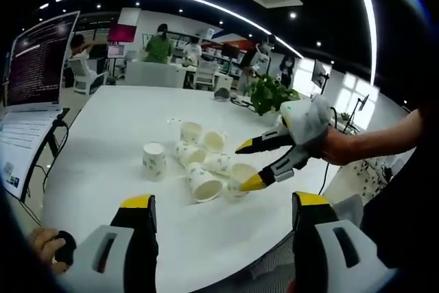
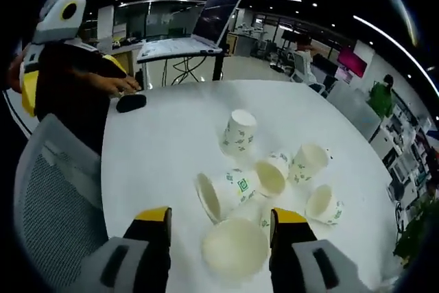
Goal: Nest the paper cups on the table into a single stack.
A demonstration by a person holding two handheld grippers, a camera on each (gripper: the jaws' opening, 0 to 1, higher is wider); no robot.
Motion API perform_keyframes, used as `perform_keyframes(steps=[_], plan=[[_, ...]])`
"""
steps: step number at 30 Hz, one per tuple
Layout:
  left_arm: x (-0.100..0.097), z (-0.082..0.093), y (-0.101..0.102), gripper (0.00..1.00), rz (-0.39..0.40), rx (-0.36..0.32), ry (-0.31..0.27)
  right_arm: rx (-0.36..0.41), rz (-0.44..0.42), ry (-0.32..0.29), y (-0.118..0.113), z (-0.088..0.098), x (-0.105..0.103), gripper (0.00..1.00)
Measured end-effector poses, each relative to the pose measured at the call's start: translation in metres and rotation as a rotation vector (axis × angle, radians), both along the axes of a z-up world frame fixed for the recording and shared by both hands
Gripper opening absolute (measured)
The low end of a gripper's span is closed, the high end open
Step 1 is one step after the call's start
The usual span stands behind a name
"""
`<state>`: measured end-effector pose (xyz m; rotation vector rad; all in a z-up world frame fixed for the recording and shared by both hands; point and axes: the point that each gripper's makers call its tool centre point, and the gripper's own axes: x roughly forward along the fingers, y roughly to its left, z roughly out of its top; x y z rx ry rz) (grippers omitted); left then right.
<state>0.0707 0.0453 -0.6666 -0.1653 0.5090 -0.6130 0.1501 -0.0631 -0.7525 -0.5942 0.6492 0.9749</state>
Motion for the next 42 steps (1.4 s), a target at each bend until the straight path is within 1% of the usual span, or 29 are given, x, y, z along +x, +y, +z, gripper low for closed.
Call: perform_keyframes(steps=[6, 9, 11, 13, 18, 20, 25, 29, 30, 32, 33, 34, 36, 38, 40, 42], plan=[[-0.001, 0.000, 0.007, 0.80, 0.009, 0.005, 0.000, -0.032, -0.004, -0.024, 0.014, -0.005, 0.007, 0.59], [-0.002, 0.001, 0.009, 0.80, 0.014, 0.007, -0.002, -0.065, 0.003, -0.035, 0.017, -0.014, 0.017, 0.58], [-0.002, 0.001, 0.009, 0.80, 0.015, 0.007, -0.003, -0.078, 0.008, -0.047, 0.018, -0.014, 0.021, 0.58], [-0.002, 0.001, 0.009, 0.80, 0.017, 0.009, -0.004, -0.097, 0.016, -0.051, 0.018, -0.014, 0.022, 0.58], [0.001, -0.001, 0.010, 0.81, 0.025, 0.010, -0.005, -0.119, 0.031, -0.042, 0.024, -0.028, 0.029, 0.57], [0.004, -0.001, 0.009, 0.82, 0.024, 0.010, -0.008, -0.159, 0.045, -0.051, 0.023, -0.033, 0.031, 0.57], [0.012, -0.001, 0.011, 0.82, 0.017, 0.026, -0.019, -0.220, 0.085, -0.091, 0.026, -0.041, 0.036, 0.57], [0.016, -0.002, 0.014, 0.82, 0.017, 0.024, -0.021, -0.247, 0.101, -0.118, 0.030, -0.045, 0.042, 0.57], [0.017, -0.004, 0.015, 0.82, 0.017, 0.024, -0.021, -0.263, 0.117, -0.133, 0.033, -0.047, 0.044, 0.56], [0.018, -0.003, 0.015, 0.82, 0.017, 0.020, -0.022, -0.276, 0.135, -0.144, 0.036, -0.049, 0.045, 0.55], [0.019, -0.003, 0.014, 0.82, 0.015, 0.019, -0.022, -0.297, 0.158, -0.150, 0.037, -0.052, 0.045, 0.54], [0.020, -0.003, 0.014, 0.82, 0.014, 0.020, -0.022, -0.337, 0.189, -0.173, 0.037, -0.055, 0.046, 0.54], [0.021, -0.002, 0.013, 0.83, 0.013, 0.020, -0.024, -0.399, 0.223, -0.208, 0.035, -0.060, 0.048, 0.54], [0.021, -0.002, 0.015, 0.83, 0.017, 0.018, -0.024, -0.432, 0.258, -0.221, 0.035, -0.066, 0.047, 0.53], [0.021, -0.001, 0.016, 0.83, 0.021, 0.017, -0.023, -0.469, 0.274, -0.233, 0.033, -0.071, 0.048, 0.52], [0.021, -0.002, 0.018, 0.82, 0.025, 0.018, -0.020, -0.476, 0.275, -0.238, 0.033, -0.072, 0.049, 0.50]])
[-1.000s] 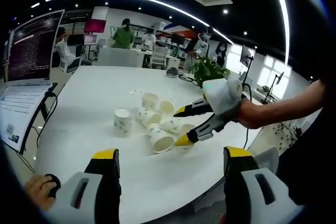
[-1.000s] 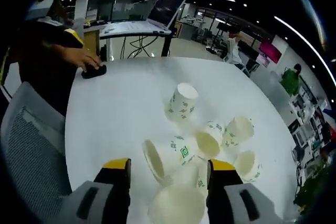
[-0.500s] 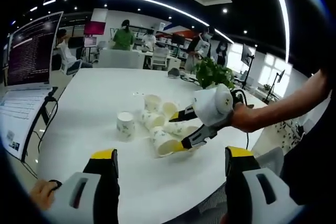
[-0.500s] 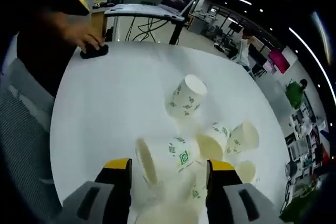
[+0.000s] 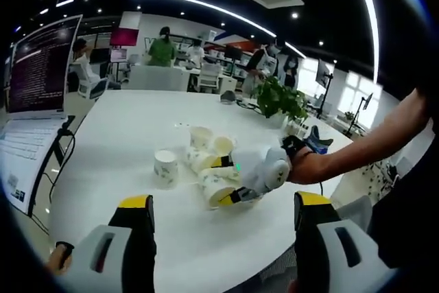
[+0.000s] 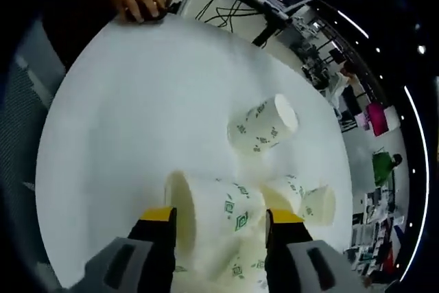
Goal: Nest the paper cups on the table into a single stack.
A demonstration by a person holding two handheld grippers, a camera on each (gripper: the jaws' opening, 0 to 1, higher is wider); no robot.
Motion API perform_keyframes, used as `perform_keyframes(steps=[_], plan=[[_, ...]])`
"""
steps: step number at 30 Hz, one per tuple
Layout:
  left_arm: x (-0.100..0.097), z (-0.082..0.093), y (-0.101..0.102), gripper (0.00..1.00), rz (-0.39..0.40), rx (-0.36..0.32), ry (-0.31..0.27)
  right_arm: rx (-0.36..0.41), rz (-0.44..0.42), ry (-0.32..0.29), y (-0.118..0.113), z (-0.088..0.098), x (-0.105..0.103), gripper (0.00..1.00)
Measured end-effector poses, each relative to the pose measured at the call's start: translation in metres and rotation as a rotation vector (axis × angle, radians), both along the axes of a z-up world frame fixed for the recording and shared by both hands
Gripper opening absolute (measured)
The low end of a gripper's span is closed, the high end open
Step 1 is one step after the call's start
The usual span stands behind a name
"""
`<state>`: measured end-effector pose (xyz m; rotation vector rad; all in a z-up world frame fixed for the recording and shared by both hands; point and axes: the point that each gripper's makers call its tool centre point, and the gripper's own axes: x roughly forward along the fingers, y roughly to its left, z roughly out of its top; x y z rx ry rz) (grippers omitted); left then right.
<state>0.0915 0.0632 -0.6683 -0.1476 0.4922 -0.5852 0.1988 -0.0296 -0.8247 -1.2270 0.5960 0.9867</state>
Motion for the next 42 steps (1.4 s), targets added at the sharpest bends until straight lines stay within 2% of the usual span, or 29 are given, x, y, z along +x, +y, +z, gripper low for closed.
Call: perform_keyframes(steps=[3, 8, 13, 18, 23, 29, 33, 35, 37, 42], plan=[[-0.001, 0.000, 0.001, 0.82, 0.005, 0.002, 0.005, -0.009, 0.020, -0.020, 0.003, 0.001, 0.003, 0.48], [-0.003, -0.001, 0.001, 0.82, 0.007, 0.005, 0.011, -0.017, 0.022, -0.011, 0.003, -0.003, 0.008, 0.43], [-0.004, 0.001, -0.001, 0.81, 0.004, 0.002, 0.016, -0.007, 0.022, -0.039, 0.004, 0.002, 0.013, 0.34], [-0.004, 0.003, -0.004, 0.81, 0.000, 0.003, 0.016, -0.002, 0.016, -0.038, 0.002, 0.005, 0.013, 0.30], [-0.003, 0.003, -0.008, 0.80, -0.008, -0.001, 0.018, 0.024, 0.007, -0.022, 0.003, 0.007, 0.012, 0.28], [-0.002, 0.006, -0.010, 0.79, -0.013, -0.003, 0.012, 0.054, 0.002, -0.018, 0.005, 0.014, 0.014, 0.17], [-0.002, 0.007, -0.010, 0.79, -0.018, -0.001, 0.011, 0.076, -0.020, 0.011, 0.005, 0.015, 0.013, 0.16], [-0.001, 0.005, -0.009, 0.79, -0.016, -0.004, 0.010, 0.094, -0.036, 0.023, 0.005, 0.017, 0.013, 0.11], [0.000, 0.004, -0.007, 0.79, -0.016, -0.003, 0.010, 0.110, -0.043, 0.037, 0.005, 0.018, 0.013, 0.01], [-0.002, 0.004, -0.005, 0.78, -0.019, 0.004, 0.011, 0.127, -0.052, 0.067, 0.002, 0.018, 0.011, 0.00]])
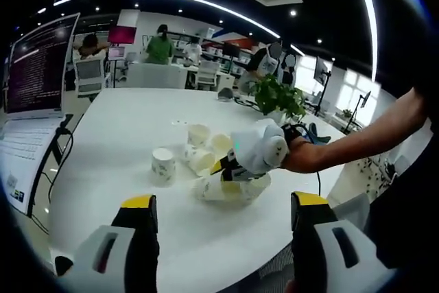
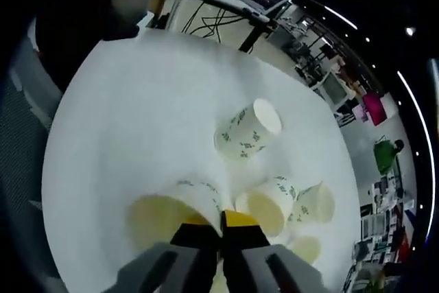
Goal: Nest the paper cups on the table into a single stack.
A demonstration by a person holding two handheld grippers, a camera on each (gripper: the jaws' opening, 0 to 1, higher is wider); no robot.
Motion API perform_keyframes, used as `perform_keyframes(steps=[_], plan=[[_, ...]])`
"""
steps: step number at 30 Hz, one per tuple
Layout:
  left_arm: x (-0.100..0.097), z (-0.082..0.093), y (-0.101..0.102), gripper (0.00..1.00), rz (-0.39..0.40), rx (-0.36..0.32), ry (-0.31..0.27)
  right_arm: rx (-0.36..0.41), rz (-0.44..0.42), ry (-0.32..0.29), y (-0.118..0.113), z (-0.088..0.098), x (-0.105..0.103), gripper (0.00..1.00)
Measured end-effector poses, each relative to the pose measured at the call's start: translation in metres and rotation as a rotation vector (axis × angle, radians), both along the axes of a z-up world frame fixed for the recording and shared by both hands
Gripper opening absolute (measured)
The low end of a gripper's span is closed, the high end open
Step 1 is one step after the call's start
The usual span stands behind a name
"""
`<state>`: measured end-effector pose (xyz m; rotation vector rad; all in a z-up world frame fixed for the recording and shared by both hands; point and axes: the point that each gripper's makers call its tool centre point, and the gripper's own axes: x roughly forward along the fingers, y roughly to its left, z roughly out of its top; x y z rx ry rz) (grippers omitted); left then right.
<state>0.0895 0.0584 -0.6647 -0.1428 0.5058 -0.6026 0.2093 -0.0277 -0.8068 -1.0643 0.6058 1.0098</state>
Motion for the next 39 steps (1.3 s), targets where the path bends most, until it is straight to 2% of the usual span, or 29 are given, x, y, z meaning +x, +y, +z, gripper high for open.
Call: perform_keyframes(steps=[4, 6, 18, 27, 39], plan=[[0.000, 0.000, 0.003, 0.78, 0.007, -0.002, -0.001, 0.054, -0.042, 0.040, 0.001, 0.003, -0.003, 0.00], [0.000, -0.001, 0.003, 0.78, 0.007, -0.004, -0.001, 0.109, -0.087, 0.081, 0.003, 0.006, -0.004, 0.00], [-0.005, 0.000, -0.005, 0.79, -0.003, -0.005, -0.008, 0.242, -0.195, 0.138, -0.005, 0.029, 0.001, 0.00], [-0.002, 0.003, -0.012, 0.80, -0.028, -0.006, -0.018, 0.275, -0.265, 0.117, -0.034, 0.052, 0.009, 0.00], [0.001, 0.005, -0.024, 0.80, -0.068, -0.013, -0.024, 0.304, -0.334, 0.086, -0.068, 0.080, 0.002, 0.00]])
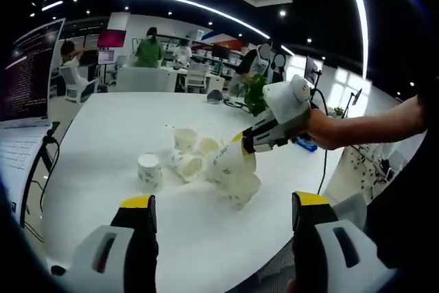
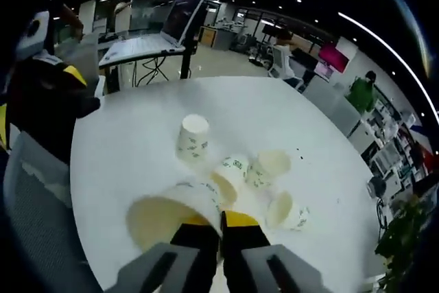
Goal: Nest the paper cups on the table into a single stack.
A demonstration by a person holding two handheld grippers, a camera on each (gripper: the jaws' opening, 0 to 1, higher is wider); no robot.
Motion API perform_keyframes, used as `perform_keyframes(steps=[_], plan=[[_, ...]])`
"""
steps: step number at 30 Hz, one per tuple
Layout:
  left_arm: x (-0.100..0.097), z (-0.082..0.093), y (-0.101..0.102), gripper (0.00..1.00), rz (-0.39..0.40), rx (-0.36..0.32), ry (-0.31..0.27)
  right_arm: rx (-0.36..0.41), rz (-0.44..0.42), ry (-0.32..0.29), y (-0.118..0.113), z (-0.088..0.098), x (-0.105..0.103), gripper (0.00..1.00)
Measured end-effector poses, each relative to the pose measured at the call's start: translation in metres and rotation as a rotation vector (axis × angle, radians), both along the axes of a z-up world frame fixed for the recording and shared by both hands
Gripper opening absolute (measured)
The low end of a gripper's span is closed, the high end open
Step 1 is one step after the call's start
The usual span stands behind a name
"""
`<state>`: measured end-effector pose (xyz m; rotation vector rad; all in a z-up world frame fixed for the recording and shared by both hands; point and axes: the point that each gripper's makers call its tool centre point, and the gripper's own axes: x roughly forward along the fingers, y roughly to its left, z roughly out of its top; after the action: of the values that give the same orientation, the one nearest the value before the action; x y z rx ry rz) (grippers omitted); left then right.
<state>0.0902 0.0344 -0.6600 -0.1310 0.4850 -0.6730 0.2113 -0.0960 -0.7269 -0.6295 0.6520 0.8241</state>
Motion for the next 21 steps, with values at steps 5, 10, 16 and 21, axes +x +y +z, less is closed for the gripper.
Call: perform_keyframes(steps=[5, 10, 16, 21], plan=[[-0.002, 0.002, -0.008, 0.80, -0.014, -0.001, 0.002, -0.010, -0.016, -0.002, -0.013, 0.001, -0.005, 0.00], [0.000, 0.001, -0.010, 0.80, -0.019, -0.003, 0.004, -0.013, -0.028, -0.002, -0.023, 0.004, -0.014, 0.00], [0.002, -0.002, -0.010, 0.80, -0.023, -0.004, 0.006, -0.017, -0.029, -0.002, -0.030, 0.007, -0.022, 0.00], [0.004, -0.004, -0.011, 0.80, -0.025, -0.007, 0.007, -0.024, -0.027, 0.004, -0.033, 0.006, -0.029, 0.00]])
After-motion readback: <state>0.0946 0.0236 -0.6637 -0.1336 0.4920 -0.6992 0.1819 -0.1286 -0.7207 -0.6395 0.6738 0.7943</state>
